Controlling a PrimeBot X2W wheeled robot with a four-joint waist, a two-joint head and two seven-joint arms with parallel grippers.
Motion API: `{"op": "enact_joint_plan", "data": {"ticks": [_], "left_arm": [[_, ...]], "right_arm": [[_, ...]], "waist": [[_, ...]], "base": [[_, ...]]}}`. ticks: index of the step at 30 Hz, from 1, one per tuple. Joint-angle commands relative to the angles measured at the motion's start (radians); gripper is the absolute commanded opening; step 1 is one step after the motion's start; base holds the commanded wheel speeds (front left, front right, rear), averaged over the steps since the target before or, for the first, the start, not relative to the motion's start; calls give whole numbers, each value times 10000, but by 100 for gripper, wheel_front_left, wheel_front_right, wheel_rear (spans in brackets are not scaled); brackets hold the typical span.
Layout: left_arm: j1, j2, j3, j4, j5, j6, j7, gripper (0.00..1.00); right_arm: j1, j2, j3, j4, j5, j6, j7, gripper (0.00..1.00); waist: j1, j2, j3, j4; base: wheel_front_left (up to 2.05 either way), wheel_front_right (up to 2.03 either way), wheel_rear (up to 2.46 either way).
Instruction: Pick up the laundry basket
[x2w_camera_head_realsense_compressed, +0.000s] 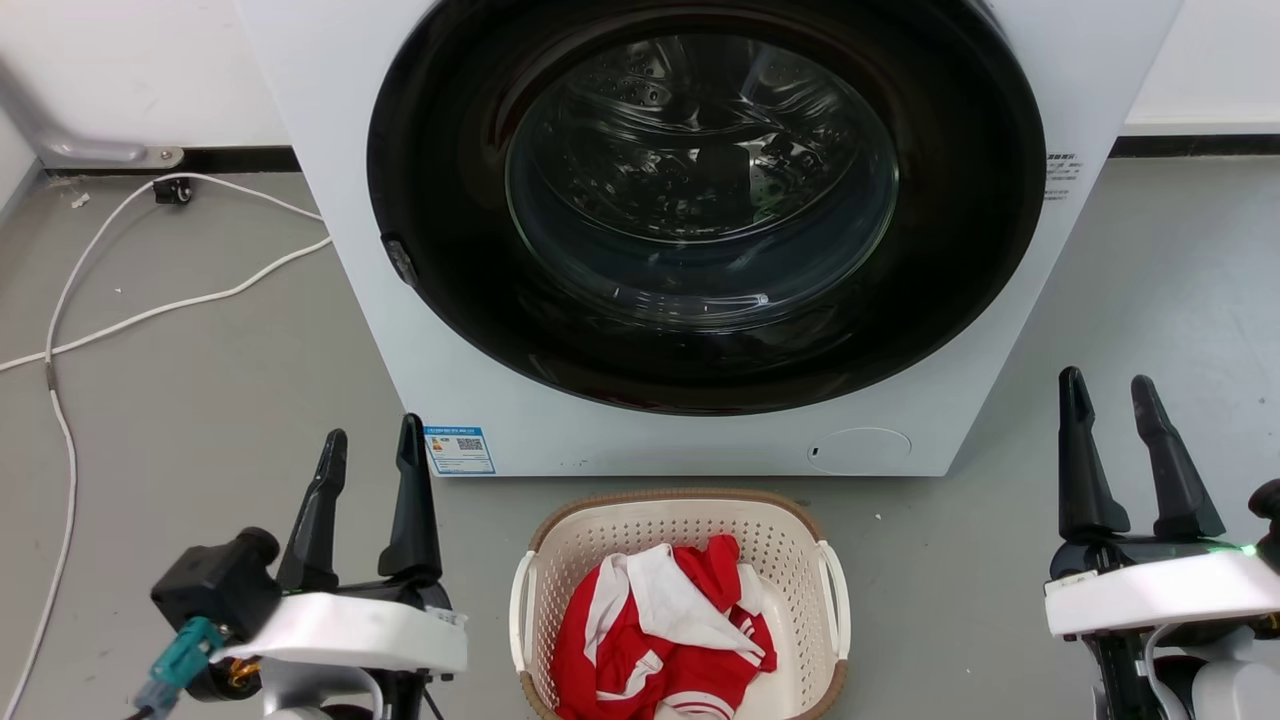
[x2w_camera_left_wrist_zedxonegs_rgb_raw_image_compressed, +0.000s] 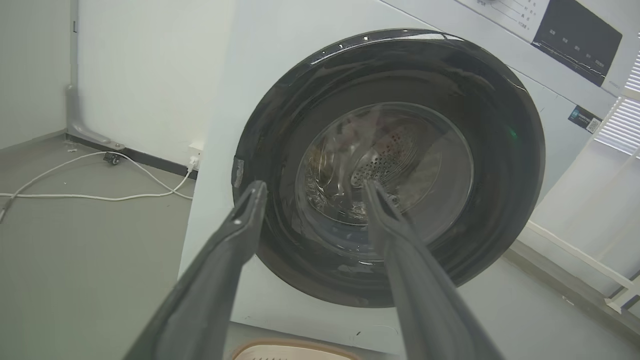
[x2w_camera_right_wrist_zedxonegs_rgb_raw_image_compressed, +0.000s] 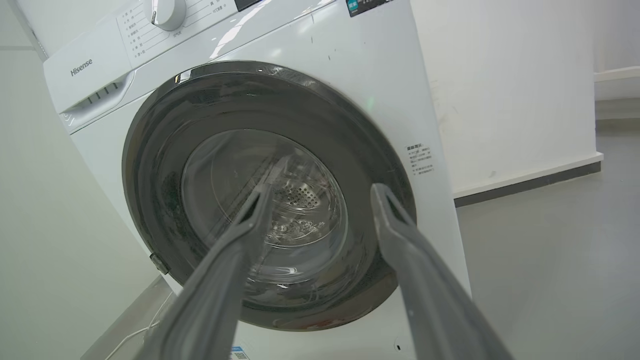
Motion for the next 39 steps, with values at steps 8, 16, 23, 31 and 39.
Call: {"op": "enact_joint_plan", "data": {"ticks": [8, 16, 23, 31, 39], "left_arm": [[-52, 595, -881, 93, 992, 1131, -280, 100], [-88, 916, -1471, 69, 1521, 1469, -476, 100], [-94, 1101, -1824, 14, 2104, 1633, -632, 100], [135, 748, -1598, -198, 2012, 1241, -798, 100], [575, -71, -509, 123, 1858, -50, -937, 100]], "right_arm": [[32, -13, -201, 23, -1375, 19, -288, 100], [56, -11, -163, -99, -2442, 20, -476, 100], [92, -9, -11, -200, -3349, 20, -648, 100], [192, -7, -176, 14, -3109, 12, -806, 100], [238, -5, -183, 377, -2826, 12, -954, 100]], "waist": [[0, -1, -2, -16], [0, -1, -8, -3], [0, -1, 1, -11], [0, -1, 9, -21], [0, -1, 11, -37]], "base": [[0, 0, 0], [0, 0, 0], [0, 0, 0], [0, 0, 0], [0, 0, 0]]}}
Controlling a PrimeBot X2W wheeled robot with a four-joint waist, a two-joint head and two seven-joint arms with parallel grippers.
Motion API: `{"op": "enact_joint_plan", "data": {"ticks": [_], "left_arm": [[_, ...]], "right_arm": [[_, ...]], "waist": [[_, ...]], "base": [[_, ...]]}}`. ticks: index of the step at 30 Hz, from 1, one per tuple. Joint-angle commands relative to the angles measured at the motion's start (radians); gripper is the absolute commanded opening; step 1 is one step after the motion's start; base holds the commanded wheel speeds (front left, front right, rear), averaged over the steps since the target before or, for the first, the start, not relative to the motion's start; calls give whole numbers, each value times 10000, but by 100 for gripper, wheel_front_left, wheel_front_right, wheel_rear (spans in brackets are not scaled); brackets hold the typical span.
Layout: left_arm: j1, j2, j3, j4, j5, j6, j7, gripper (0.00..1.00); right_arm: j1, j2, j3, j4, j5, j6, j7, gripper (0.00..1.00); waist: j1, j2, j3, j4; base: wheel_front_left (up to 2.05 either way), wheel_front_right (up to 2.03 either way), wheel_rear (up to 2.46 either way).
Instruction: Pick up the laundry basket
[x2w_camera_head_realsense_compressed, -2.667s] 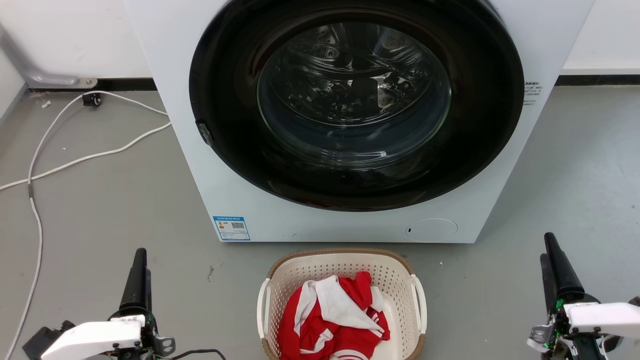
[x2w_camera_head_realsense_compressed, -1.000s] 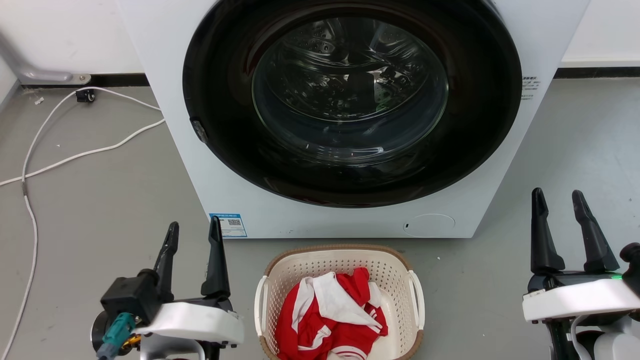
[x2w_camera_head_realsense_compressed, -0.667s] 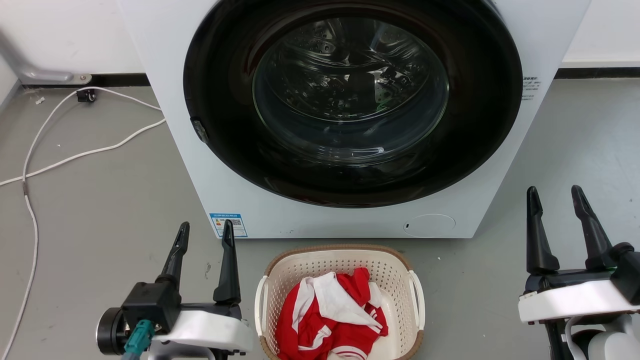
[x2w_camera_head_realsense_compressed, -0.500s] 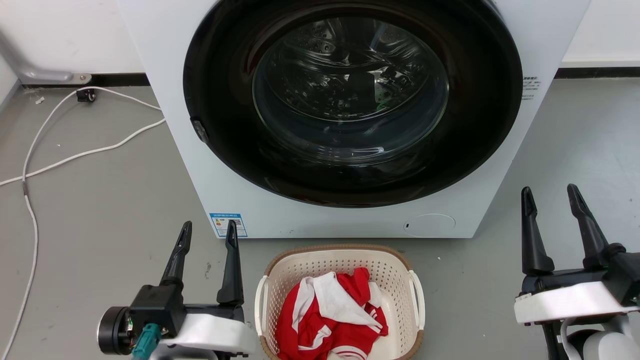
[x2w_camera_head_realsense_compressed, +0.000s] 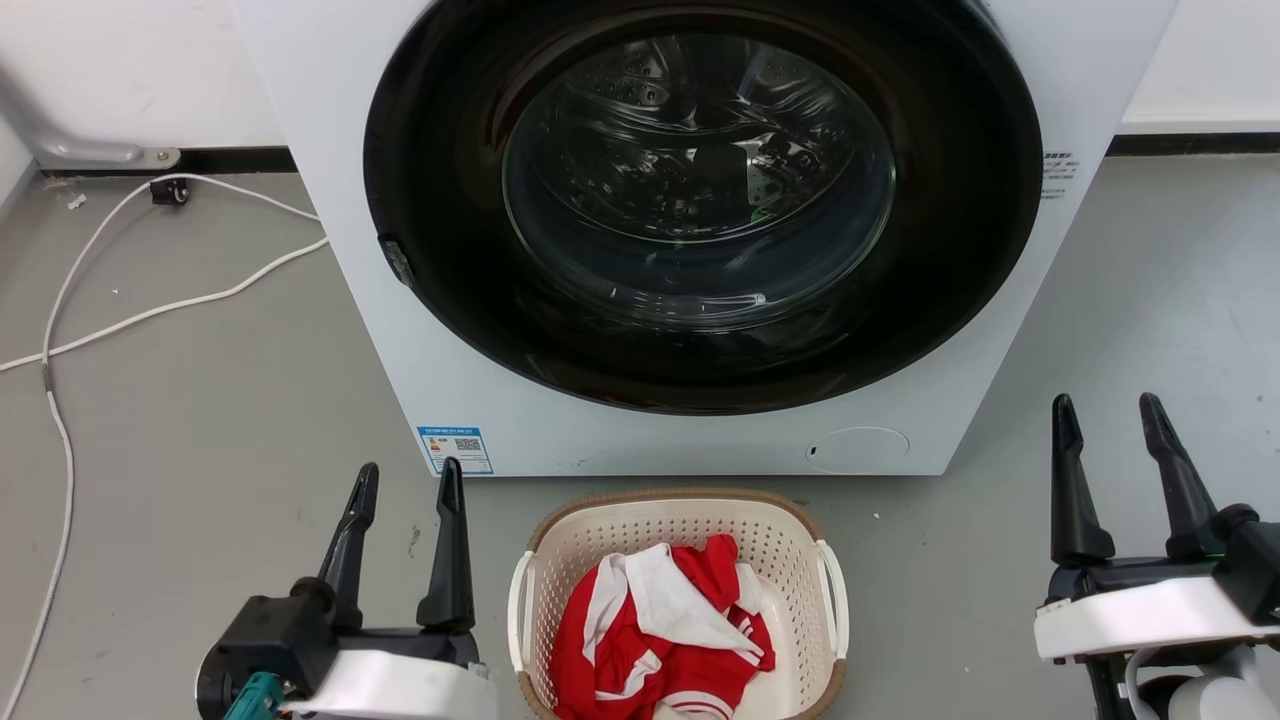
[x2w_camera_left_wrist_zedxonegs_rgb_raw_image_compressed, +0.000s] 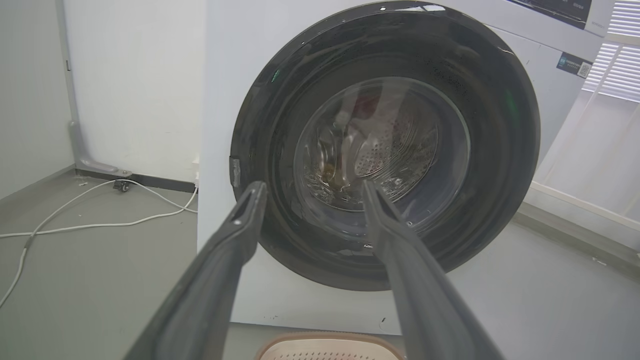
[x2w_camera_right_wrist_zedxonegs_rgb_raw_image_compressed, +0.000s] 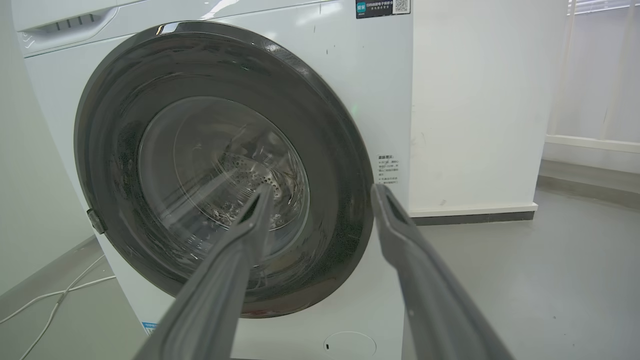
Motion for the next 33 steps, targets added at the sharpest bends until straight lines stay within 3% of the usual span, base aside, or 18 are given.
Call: {"op": "enact_joint_plan", "data": {"ticks": [1, 5, 10, 22, 33], "left_arm": [[55, -9, 101, 44, 256, -173, -69, 100], [169, -130, 186, 599, 937, -871, -152, 100], [175, -273, 293, 916, 1633, -1200, -238, 100], [361, -498, 486, 815, 2527, -1457, -451, 100], [342, -544, 611, 967, 2503, -1567, -437, 100]], "right_arm": [[63, -3, 25, 23, -88, -3, -101, 100], [105, -2, 61, 364, -304, -3, -169, 100], [29, -1, 77, 599, -691, -3, -261, 100], [23, 2, 115, 611, -1588, -3, -468, 100], [-34, 2, 79, 673, -1393, -3, -459, 100]], "waist": [[0, 0, 9, -3], [0, 0, 30, -6], [0, 0, 37, -22], [0, 0, -54, -46], [0, 0, -32, -36]], "base": [[0, 0, 0], [0, 0, 0], [0, 0, 0], [0, 0, 0], [0, 0, 0]]}}
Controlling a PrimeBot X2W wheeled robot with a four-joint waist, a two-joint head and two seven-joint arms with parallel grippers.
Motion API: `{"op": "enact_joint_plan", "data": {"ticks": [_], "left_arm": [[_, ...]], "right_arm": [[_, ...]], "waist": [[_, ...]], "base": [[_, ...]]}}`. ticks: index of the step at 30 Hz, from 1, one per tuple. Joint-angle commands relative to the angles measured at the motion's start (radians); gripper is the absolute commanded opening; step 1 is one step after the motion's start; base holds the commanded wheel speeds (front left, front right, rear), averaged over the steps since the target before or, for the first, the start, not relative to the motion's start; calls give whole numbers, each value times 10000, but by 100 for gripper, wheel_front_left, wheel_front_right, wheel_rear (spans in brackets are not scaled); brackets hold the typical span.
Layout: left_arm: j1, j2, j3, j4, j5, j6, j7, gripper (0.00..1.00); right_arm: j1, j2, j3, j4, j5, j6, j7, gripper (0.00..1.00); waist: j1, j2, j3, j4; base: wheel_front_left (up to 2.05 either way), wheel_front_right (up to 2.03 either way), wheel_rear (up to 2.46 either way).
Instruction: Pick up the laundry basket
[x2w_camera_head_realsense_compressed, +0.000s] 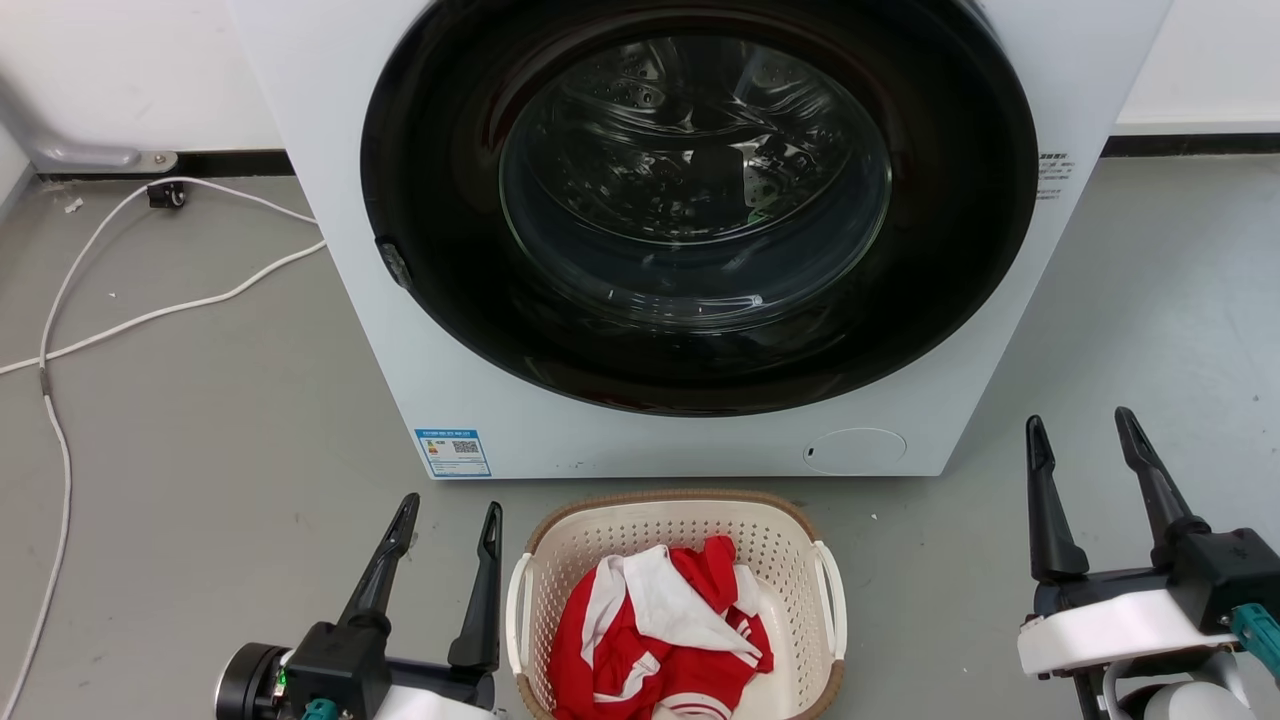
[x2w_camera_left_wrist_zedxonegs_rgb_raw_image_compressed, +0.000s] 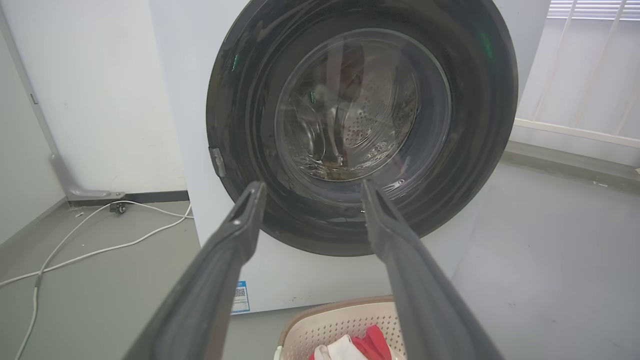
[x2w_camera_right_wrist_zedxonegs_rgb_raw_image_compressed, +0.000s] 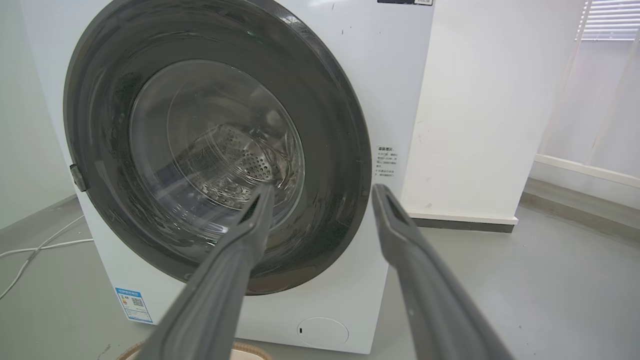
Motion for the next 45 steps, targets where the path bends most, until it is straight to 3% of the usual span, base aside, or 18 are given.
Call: {"op": "enact_joint_plan", "data": {"ticks": [1, 13, 24, 34, 45], "left_arm": [[55, -14, 29, 20, 46, -33, -27, 100], [-78, -17, 7, 267, -217, 109, -27, 100], [-1123, -14, 208, 1430, -119, 36, -25, 100], [-3676, 209, 741, 3926, -302, -279, -27, 100], [-6170, 679, 98, 6608, -371, -437, -25, 100]], "right_arm": [[-31, 2, -13, 20, 38, -3, -28, 100], [-298, 2, -60, 140, -3, -3, -26, 100], [-1474, 5, 268, 798, -361, -3, -26, 100], [-3459, 4, 591, 2441, -66, -3, 248, 100], [-5459, 5, 260, 5319, -165, -3, 762, 100]], "waist": [[0, 0, -2, 1], [0, 0, 325, -89], [0, 0, 1912, -239], [0, 0, 4369, -157], [0, 0, 6229, 140]], "base": [[0, 0, 0], [0, 0, 0], [0, 0, 0], [0, 0, 0], [0, 0, 0]]}}
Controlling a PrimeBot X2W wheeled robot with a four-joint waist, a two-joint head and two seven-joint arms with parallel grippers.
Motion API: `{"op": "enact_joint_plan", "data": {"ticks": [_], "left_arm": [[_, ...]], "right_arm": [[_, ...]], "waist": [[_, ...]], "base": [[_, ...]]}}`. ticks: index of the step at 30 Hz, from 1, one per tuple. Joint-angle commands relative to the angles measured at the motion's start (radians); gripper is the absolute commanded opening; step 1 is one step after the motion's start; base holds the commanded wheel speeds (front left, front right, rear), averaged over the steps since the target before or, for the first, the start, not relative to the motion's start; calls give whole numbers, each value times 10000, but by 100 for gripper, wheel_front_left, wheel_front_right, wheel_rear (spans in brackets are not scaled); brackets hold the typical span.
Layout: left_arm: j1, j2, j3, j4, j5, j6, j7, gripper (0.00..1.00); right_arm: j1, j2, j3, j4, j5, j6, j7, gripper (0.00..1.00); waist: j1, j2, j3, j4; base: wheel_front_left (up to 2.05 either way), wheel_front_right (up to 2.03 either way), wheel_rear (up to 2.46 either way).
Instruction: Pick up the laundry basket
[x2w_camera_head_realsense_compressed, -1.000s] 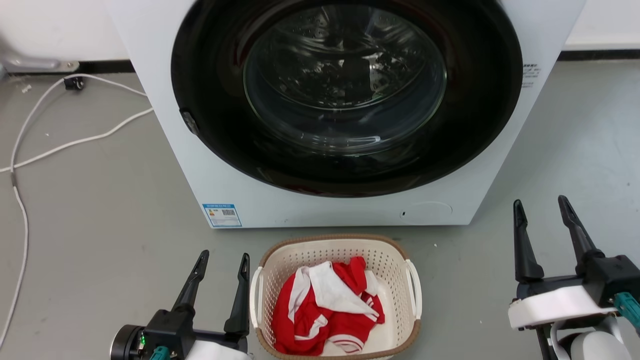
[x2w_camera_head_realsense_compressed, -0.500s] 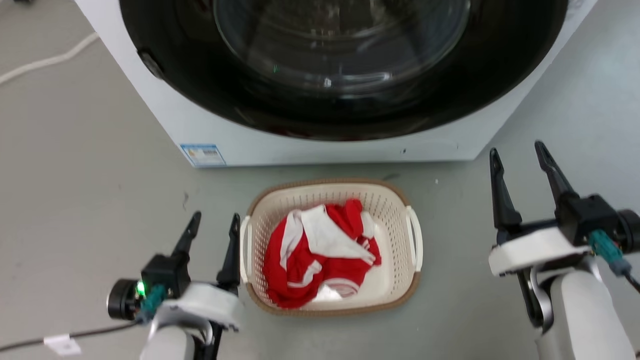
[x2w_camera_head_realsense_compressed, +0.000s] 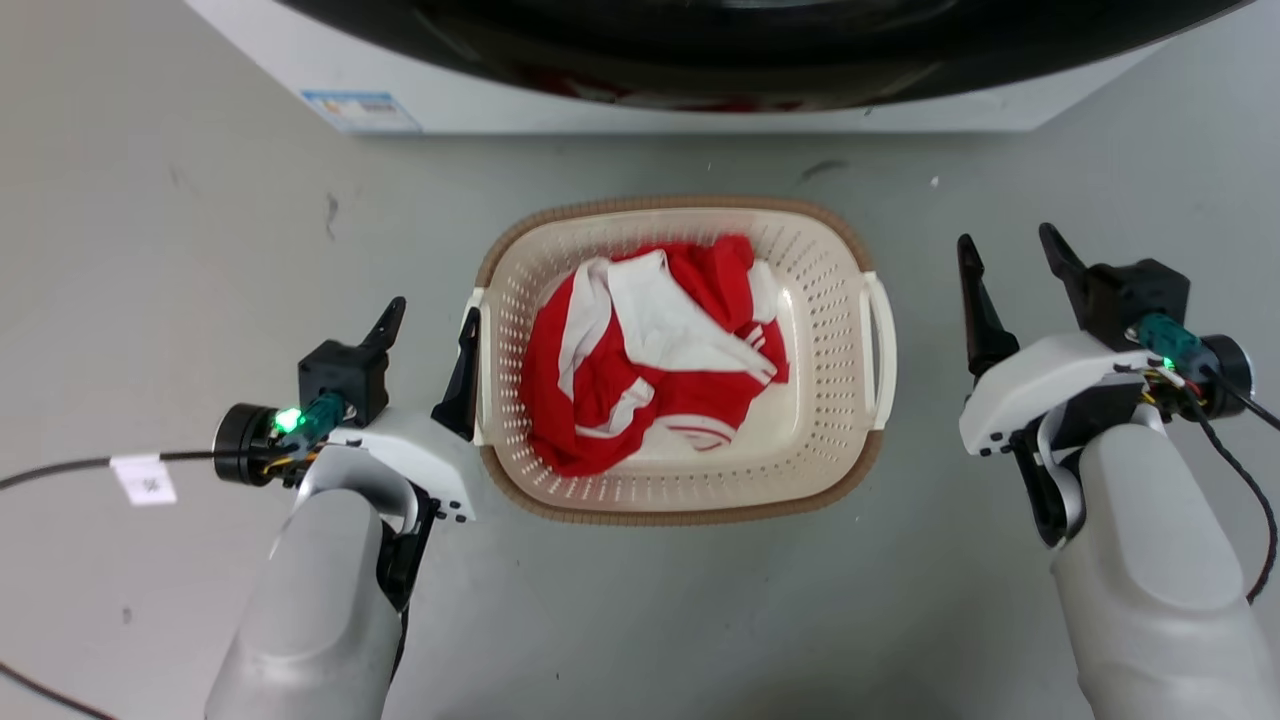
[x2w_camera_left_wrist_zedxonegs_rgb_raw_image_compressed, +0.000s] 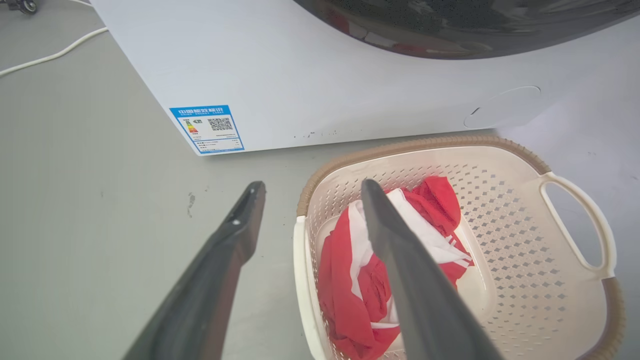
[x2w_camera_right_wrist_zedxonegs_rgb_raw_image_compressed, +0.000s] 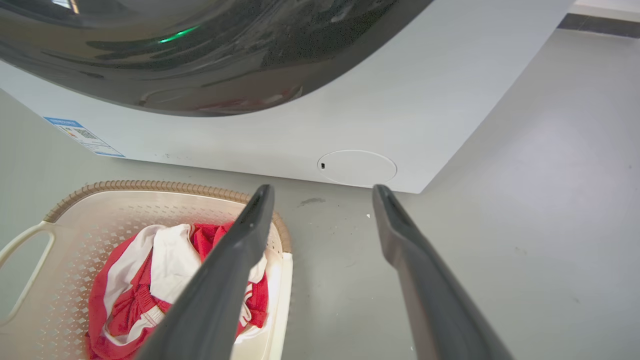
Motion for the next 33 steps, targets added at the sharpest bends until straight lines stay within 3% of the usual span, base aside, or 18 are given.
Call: {"op": "enact_joint_plan", "data": {"ticks": [1, 12, 18, 33], "left_arm": [[-216, 62, -69, 179, -5, -9, -25, 100], [-2135, 293, -1191, 2763, -779, -18, -25, 100], [-2928, 321, -2284, 3760, -1537, -19, -11, 100], [-4105, 751, -5151, 4583, -3795, -19, 1192, 100]], "right_arm": [[-250, 9, 16, 179, -36, -3, -7, 100], [-1803, 4, 571, 2864, 703, -3, 198, 100], [-2448, 6, 646, 4009, 720, -3, 201, 100], [-3643, 8, 1156, 6059, 1319, -3, 965, 100]], "waist": [[-2, 0, 570, 149], [-2, 0, 1674, 320], [-2, 0, 2001, 357], [-2, 0, 2433, 427]], "base": [[0, 0, 0], [0, 0, 0], [0, 0, 0], [0, 0, 0]]}}
